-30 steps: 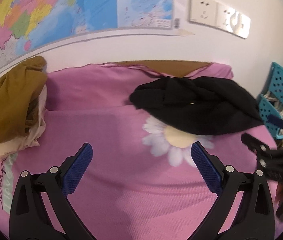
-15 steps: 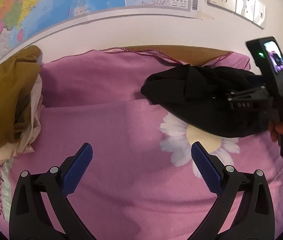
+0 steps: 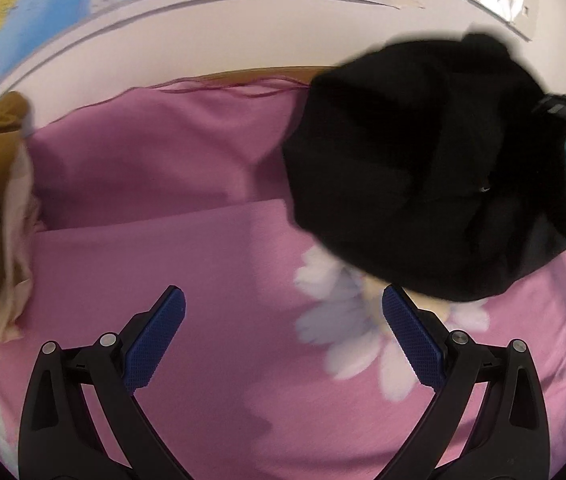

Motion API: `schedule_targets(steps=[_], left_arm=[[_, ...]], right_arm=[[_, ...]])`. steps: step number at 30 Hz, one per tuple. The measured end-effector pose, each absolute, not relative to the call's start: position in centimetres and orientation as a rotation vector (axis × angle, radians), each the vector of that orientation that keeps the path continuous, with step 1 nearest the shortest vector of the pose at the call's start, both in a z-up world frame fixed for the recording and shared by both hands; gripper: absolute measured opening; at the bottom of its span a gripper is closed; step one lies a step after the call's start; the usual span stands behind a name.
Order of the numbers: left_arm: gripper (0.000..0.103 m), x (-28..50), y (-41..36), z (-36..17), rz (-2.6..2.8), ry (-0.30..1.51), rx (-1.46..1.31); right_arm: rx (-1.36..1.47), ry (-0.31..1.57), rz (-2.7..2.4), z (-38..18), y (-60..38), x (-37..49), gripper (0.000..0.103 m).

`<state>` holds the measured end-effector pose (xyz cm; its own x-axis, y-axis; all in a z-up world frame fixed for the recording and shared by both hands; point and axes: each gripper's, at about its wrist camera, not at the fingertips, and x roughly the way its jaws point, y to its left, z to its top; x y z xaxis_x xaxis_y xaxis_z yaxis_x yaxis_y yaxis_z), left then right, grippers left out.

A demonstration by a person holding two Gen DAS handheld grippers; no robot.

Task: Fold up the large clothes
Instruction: 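Grasp the black coat with both grippers and lift it off the bed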

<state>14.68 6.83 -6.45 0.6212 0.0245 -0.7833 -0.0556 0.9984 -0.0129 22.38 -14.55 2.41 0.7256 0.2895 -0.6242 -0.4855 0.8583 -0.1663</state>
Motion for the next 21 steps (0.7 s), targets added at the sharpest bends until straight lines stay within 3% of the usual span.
schedule_targets(steps=[15, 17, 19, 21], left_arm=[[0.098, 18.7, -0.4, -6.7, -0.318, 0.847, 0.038], [0.083, 19.5, -1.9, -6.5, -0.343, 0.842, 0.051], [0.008, 20.1, -3.4, -6.0, -0.389, 0.858, 0.042], [0.008, 20.3, -4.7, -4.2, -0.368, 0.816, 0.064]], right_arm=[[0.090, 0.463, 0.421, 9.4, -27.2, 18.8, 0.013], [0.104, 0.441, 0.418, 10.1, -26.6, 19.6, 0.013], [0.116, 0.416, 0.413, 11.2, -27.2, 19.3, 0.013], [0.117, 0.393, 0.397, 12.5, -28.0, 18.5, 0.013]])
